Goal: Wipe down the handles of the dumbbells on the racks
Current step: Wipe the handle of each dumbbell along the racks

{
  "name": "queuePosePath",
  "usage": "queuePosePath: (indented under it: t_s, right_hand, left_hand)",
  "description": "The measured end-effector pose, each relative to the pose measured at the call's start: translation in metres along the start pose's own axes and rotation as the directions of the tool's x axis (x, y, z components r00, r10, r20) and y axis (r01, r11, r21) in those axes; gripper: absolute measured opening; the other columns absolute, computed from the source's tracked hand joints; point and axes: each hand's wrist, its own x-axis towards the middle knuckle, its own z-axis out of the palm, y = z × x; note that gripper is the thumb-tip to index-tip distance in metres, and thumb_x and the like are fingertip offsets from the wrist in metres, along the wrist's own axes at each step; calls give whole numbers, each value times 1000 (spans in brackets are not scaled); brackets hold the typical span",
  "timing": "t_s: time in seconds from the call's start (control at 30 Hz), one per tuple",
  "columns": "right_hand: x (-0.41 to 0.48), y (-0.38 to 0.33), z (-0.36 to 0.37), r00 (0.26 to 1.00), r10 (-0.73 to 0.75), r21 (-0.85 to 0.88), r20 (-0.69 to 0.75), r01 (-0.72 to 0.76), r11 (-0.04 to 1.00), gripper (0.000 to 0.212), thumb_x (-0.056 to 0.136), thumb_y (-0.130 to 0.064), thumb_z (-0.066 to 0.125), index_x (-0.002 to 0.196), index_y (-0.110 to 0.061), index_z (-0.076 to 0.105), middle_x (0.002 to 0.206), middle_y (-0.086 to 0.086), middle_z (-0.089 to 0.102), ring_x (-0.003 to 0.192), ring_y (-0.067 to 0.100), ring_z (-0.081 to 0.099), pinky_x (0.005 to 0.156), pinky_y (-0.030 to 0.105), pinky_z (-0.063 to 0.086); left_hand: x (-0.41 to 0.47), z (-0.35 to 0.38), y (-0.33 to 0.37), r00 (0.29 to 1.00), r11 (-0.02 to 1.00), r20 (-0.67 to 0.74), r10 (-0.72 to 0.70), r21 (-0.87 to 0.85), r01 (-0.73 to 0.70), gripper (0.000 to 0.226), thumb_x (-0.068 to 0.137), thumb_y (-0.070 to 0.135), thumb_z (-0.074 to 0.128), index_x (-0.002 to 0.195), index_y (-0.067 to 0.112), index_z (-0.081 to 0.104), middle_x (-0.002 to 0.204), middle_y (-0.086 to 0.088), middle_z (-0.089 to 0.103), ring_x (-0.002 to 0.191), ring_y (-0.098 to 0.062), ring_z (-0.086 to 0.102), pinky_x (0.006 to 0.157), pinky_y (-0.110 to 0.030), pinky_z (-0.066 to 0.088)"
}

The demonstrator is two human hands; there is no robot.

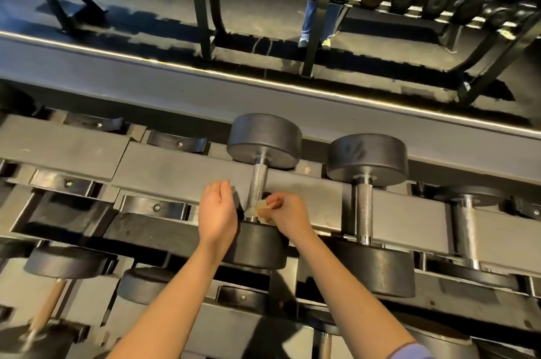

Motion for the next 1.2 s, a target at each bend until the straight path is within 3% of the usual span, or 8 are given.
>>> queuePosePath:
  t_s: [0.13, 0.23, 0.33, 0.43, 0.5, 0.73, 0.97, 1.2]
  right_hand:
    - [11, -6, -6, 999, 11, 23, 31, -12, 1000, 19, 72, -3, 79, 83, -13, 67, 73, -1, 61, 70, 12, 61, 61, 19, 54]
    - [10, -8, -8, 1000, 8, 101, 19, -10, 995, 20, 75, -2, 77, 82, -16, 65, 76, -2, 61, 66, 10, 61, 54, 14, 50]
    - [5, -4, -5, 1000, 9, 128, 10, -10, 992, 20, 76, -4, 77, 75, -19, 64, 77, -3, 63, 71, 11, 62, 66, 20, 53]
    - [2, -2, -5, 994, 9, 43, 113, -14, 999, 25, 74, -5, 79, 66, -23, 63, 76, -8, 63, 79, 11, 60, 84, 26, 50]
    - [2, -3, -4, 992, -2, -11, 123, 3, 1000, 26, 75, -6, 78, 65, -24, 63, 76, -10, 62, 82, 10, 60, 86, 26, 49]
    - [10, -9, 4, 992, -15, 88, -127, 27, 996, 14, 81, -5, 71, 80, -18, 68, 80, -3, 64, 79, 15, 63, 78, 29, 54]
    - [1, -5, 2, 996, 16, 6, 89, -16, 1000, 15, 77, -12, 78, 76, -17, 63, 81, 0, 63, 74, 11, 58, 78, 29, 50]
    - [6, -20, 16, 980, -35, 44, -196, 44, 998, 12, 81, -13, 73, 79, -18, 63, 75, -6, 60, 70, 8, 56, 59, 11, 41]
  left_hand:
    - [1, 1, 4, 999, 999, 36, -38, -3, 38, 24, 101, 26, 36, 92, 20, 58, 91, 3, 57, 84, -3, 52, 72, -22, 35]
    - [0, 0, 3, 998, 999, 51, -44, -25, 45, 25, 99, 25, 37, 81, 31, 53, 90, 3, 57, 85, -4, 51, 70, -17, 36]
    - [-1, -1, 5, 997, 998, 59, -47, -31, 49, 26, 99, 24, 37, 79, 33, 51, 92, 1, 57, 83, -2, 51, 70, -15, 36]
    - [-2, -1, 6, 997, 998, 54, -53, -14, 54, 27, 99, 24, 36, 78, 33, 50, 93, 0, 58, 81, -2, 50, 68, -15, 36]
    - [-3, -1, 6, 997, 998, 55, -55, 11, 55, 27, 100, 25, 36, 78, 32, 50, 94, -1, 58, 80, -3, 50, 68, -16, 37]
    - [-4, -2, 6, 997, 993, 35, -63, 100, 59, 26, 100, 25, 34, 85, 22, 54, 92, 1, 56, 84, -11, 52, 70, -19, 37]
    - [-3, -1, 6, 998, 993, 23, -67, 94, 64, 27, 100, 25, 36, 89, 14, 59, 92, 0, 55, 77, -5, 48, 65, -17, 36]
    - [-7, -5, 1, 991, 980, 122, 50, 187, -73, 30, 102, 29, 33, 95, 18, 61, 99, 3, 57, 89, -13, 52, 73, -27, 40]
